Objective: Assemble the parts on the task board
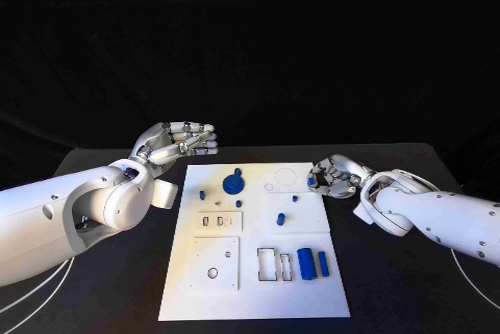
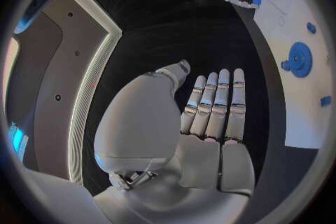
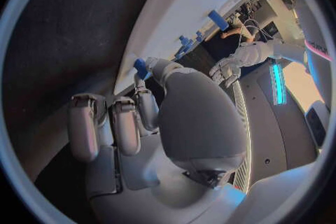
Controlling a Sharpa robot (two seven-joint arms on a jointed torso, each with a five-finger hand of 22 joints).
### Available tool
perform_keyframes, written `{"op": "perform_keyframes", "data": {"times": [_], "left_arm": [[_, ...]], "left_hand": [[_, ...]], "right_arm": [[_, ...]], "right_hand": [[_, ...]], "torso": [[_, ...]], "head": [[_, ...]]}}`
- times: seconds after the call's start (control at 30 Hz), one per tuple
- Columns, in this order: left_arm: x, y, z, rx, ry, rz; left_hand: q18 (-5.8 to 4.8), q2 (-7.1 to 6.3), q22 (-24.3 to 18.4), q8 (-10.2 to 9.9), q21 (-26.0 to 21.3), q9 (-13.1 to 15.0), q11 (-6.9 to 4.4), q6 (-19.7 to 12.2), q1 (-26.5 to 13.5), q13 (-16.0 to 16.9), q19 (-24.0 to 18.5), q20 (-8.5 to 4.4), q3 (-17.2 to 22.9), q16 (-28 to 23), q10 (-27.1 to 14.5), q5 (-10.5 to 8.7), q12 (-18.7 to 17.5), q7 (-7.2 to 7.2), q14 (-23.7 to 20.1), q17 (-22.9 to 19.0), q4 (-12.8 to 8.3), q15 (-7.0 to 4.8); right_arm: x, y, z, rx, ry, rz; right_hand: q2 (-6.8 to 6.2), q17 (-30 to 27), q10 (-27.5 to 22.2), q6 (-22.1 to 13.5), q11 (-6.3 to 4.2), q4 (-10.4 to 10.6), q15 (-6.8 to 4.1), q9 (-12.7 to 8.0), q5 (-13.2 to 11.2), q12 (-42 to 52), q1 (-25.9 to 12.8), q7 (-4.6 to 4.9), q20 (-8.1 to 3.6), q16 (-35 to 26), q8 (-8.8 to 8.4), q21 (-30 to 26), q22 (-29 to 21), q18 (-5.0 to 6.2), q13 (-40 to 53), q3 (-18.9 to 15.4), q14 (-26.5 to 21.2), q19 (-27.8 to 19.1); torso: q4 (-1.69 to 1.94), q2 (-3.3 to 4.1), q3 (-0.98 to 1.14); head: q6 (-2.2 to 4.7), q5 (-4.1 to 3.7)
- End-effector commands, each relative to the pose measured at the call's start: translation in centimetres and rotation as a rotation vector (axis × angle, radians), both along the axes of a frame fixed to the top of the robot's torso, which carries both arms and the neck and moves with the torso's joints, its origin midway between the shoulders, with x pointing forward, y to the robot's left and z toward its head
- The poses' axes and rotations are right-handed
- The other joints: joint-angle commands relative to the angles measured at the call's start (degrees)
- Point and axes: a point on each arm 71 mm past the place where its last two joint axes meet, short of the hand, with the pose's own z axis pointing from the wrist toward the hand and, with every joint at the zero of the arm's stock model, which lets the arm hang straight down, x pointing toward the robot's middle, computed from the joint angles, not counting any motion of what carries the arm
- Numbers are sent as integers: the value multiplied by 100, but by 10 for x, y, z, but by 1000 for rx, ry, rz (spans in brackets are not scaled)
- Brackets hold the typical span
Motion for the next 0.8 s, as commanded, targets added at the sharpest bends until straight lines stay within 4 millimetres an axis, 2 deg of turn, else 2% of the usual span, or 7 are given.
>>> {"op": "perform_keyframes", "data": {"times": [0.03, 0.23, 0.5, 0.67, 0.8], "left_arm": [[-1, -2, 1, -9, -2, -16], [-1, -2, 1, -9, -2, -16], [0, -2, 1, -9, -2, -16], [1, -2, 0, -9, -2, -16], [2, -1, 0, -7, -2, -12]], "left_hand": [[35, -50, -7, -23, -35, -7, 36, -35, -25, 4, 39, -9, 32, -33, -4, -21, -26, 226, 1, 9, 4, 26], [34, -56, -9, -34, -41, -11, 43, -42, -43, 4, 42, -9, 55, -45, -9, -21, -45, 235, 4, 16, -13, 29], [34, -56, -9, -34, -41, -11, 43, -42, -43, 4, 42, -9, 55, -45, -9, -21, -45, 235, 4, 16, -13, 29], [34, -56, -9, -34, -41, -11, 43, -42, -43, 4, 42, -9, 55, -45, -9, -21, -45, 235, 4, 16, -13, 29], [34, -56, -9, -34, -41, -11, 43, -42, -43, 4, 42, -9, 55, -45, -9, -21, -45, 235, 4, 16, -13, 29]], "right_arm": [[0, 0, -1, -13, -2, 2], [0, 1, 1, -15, -27, -5], [-2, 3, 5, 1, -76, -29], [-7, 11, 13, 19, -69, -50], [-15, 29, 24, 27, -58, -61]], "right_hand": [[77, 999, 46, 121, -29, -3, -39, 42, -11, 34, -2, -36, -47, 19, 72, 37, 907, 28, 252, 43, 474, 90], [52, 1011, 71, 288, -112, -47, -112, 143, -17, 48, -40, -130, -115, 21, 237, 66, 944, 17, 266, 31, 478, 121], [107, 998, 86, 323, -142, -51, -139, 182, -10, 55, -47, -163, -142, 15, 296, 101, 982, 5, 273, 58, 475, 154], [102, 956, 60, 293, -143, -51, -145, 184, -13, 23, -59, -159, -150, -1, 291, 131, 1012, -4, 239, 58, 465, 180], [116, 939, 43, 270, -143, -52, -147, 187, -10, 3, -60, -157, -155, -8, 288, 153, 1035, -12, 218, 69, 461, 200]], "torso": [[-4, 1, 1], [-2, -1, 4], [-2, -7, 9], [-7, -21, -2], [-22, -43, -7]], "head": [[-3, 4], [-5, 1], [7, 7], [20, 59], [13, 120]]}}
